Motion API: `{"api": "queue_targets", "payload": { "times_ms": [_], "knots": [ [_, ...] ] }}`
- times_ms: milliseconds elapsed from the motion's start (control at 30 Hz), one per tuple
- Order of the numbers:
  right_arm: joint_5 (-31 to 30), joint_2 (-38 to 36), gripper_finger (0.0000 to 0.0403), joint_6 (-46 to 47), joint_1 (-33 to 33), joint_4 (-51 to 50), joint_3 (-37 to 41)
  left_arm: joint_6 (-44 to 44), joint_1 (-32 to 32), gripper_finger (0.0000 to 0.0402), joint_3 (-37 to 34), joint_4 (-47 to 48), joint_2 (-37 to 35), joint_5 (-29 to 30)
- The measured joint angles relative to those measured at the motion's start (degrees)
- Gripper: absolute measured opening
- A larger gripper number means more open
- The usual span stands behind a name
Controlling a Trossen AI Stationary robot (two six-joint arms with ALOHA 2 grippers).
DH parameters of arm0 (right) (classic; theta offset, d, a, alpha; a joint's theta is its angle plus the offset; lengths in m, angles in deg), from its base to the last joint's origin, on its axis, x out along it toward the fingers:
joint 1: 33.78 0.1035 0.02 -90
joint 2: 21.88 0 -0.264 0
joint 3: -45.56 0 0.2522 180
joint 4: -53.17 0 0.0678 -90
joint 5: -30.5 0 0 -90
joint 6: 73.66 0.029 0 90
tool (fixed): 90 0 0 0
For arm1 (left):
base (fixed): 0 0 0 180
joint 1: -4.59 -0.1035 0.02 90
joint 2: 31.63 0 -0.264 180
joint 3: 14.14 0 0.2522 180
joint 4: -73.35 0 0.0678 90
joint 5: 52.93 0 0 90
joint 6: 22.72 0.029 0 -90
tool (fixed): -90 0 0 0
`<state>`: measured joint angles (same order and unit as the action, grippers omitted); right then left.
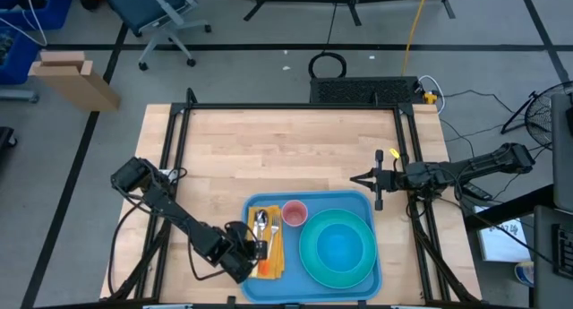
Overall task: Set up tray
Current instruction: Put the yellow knife on the yellow napkin to the left of the orange spoon, then return to Home Position
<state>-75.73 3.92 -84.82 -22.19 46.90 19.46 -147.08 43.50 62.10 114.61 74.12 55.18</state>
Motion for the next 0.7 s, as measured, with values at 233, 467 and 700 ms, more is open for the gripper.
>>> {"api": "queue_targets", "payload": {
  "times_ms": [233, 467, 700],
  "knots": [
    [0.02, 0.0, 0.0, 0.0, 0.02, 0.0, 0.0, -1.02, -0.02, 0.0047, 0.0, 1.92, 0.01, -1.17],
    [0.02, 0.0, 0.0, 0.0, 0.0, 0.0, 0.0, -1.44, -0.22, 0.0085, 0.0, 2.0, 0.05, -0.3],
    [0.03, 0.0, 0.0, 0.0, 0.0, 0.0, 0.0, 2.98, -0.26, 0.0178, 0.0, 1.07, -0.03, 0.96]
  ]
}}
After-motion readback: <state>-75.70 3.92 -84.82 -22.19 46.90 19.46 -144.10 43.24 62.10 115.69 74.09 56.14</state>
